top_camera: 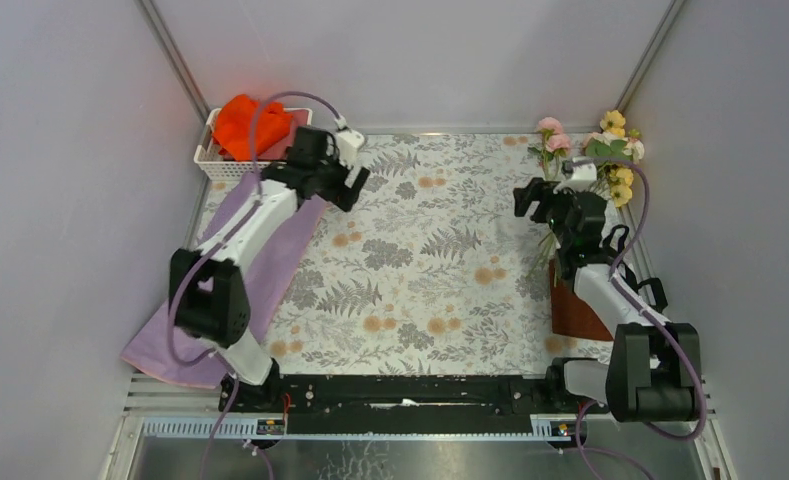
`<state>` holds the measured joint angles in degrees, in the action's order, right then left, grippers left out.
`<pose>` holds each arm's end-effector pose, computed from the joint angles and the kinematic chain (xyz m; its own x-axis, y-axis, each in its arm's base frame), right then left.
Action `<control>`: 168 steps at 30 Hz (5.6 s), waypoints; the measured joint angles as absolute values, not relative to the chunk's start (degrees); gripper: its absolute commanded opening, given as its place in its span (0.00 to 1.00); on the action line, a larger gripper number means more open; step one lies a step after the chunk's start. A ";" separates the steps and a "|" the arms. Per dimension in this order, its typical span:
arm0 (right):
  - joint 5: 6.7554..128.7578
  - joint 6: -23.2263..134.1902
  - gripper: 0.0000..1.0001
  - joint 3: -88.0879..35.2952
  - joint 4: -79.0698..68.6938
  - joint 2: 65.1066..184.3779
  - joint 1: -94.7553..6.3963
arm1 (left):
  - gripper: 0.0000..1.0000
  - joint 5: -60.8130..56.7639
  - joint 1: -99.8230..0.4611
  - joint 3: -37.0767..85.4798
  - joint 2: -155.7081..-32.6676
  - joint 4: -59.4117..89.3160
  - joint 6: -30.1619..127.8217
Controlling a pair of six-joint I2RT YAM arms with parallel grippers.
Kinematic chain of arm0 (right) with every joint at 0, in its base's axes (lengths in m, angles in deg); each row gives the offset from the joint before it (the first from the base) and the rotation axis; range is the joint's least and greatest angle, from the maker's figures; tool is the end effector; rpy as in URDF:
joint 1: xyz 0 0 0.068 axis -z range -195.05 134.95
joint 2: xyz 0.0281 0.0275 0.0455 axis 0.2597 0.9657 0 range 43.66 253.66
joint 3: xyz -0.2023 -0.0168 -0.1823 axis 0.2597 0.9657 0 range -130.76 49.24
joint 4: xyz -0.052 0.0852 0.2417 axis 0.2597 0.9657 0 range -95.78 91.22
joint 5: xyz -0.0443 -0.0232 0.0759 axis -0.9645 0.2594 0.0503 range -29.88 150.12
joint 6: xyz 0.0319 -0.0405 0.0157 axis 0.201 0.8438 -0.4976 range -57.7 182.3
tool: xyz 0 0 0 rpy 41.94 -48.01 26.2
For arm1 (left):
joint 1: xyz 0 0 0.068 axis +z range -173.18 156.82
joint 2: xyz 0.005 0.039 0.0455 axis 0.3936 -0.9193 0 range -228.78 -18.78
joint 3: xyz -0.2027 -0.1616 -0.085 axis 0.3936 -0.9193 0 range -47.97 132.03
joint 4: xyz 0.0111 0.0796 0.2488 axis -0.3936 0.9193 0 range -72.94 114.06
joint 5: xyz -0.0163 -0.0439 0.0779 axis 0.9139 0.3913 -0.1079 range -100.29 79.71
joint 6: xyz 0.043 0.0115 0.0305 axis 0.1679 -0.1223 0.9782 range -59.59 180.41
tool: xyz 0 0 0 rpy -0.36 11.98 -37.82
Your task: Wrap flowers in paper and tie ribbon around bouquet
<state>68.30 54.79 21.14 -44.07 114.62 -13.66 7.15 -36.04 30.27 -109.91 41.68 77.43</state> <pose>0.2632 -0.0013 0.2317 -0.0944 0.1316 -0.9868 -0.1064 0.9842 0.1414 0.3515 -0.0912 0.3156 -0.4376 0.3865 -0.8119 0.5985 0.7991 0.0578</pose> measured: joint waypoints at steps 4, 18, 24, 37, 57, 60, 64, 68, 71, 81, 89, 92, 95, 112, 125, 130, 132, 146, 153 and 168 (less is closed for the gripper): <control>71.75 54.96 0.81 7.94 -31.21 115.08 -21.51 | 0.99 -12.96 -39.69 32.30 -121.83 51.64 80.07; 70.49 55.20 0.81 -0.32 -7.52 122.12 -41.99 | 0.99 -30.21 -38.54 10.60 -113.67 67.75 87.17; 69.63 55.20 0.81 -3.56 -4.50 124.06 -43.94 | 0.99 -28.15 -41.64 6.62 -111.09 73.11 87.98; 69.70 55.84 0.82 -4.63 -3.43 124.46 -44.57 | 0.97 -40.18 -44.79 -4.90 -111.64 72.98 88.40; 69.24 56.08 0.85 -5.77 -0.09 124.15 -44.57 | 0.00 -32.33 -39.83 19.60 -109.35 76.93 87.44; 68.26 55.79 0.86 -7.16 1.20 124.06 -44.57 | 0.00 -28.92 -42.12 24.41 -107.03 76.93 86.61; 68.04 55.60 0.86 -7.71 1.46 123.65 -44.57 | 0.58 -26.73 -43.67 22.79 -107.60 77.96 85.67; 68.17 55.31 0.85 -7.71 2.05 123.65 -44.57 | 0.88 -25.92 -43.54 23.01 -114.13 75.77 83.59; 68.34 54.96 0.85 -7.71 2.58 123.65 -44.57 | 0.98 -25.55 -42.91 28.08 -119.84 72.69 81.45; 68.10 54.88 0.85 -7.71 2.64 123.65 -44.57 | 0.94 -29.20 -38.54 50.51 -138.39 53.17 70.06; 68.06 54.90 0.85 -7.71 2.77 125.48 -44.57 | 0.71 -34.82 -38.65 51.62 -146.79 49.55 68.70; 68.00 54.90 0.85 -7.71 3.06 125.85 -44.57 | 0.66 -36.70 -38.65 51.58 -147.51 48.41 68.86; 67.56 54.92 0.85 -7.71 3.08 125.85 -44.57 | 0.65 -38.36 -38.65 50.73 -147.51 46.84 69.14; 67.10 55.12 0.86 -6.79 3.01 125.75 -44.57 | 0.47 -44.02 -36.85 45.50 -147.29 41.24 71.96; 67.08 55.79 0.86 -6.49 3.08 125.33 -44.57 | 0.00 -41.42 -33.92 42.51 -143.31 41.66 71.68; 67.36 55.82 0.86 -6.46 3.10 125.20 -44.57 | 0.00 -32.79 -33.29 39.34 -134.13 45.31 69.36; 68.41 55.42 0.85 -6.46 3.04 124.81 -44.57 | 0.00 -27.74 -33.92 38.66 -128.91 47.43 68.42; 88.26 33.83 0.78 -3.25 -28.77 124.87 -48.15 | 0.00 -1.03 -49.11 54.62 -115.64 60.37 58.41; 80.91 25.92 0.73 -4.04 -36.96 127.52 -52.66 | 0.00 -1.66 -53.09 58.33 -118.81 61.35 54.72; 65.09 18.81 0.55 -1.22 -41.05 129.15 -52.48 | 0.00 -3.11 -55.65 58.31 -121.35 61.35 52.38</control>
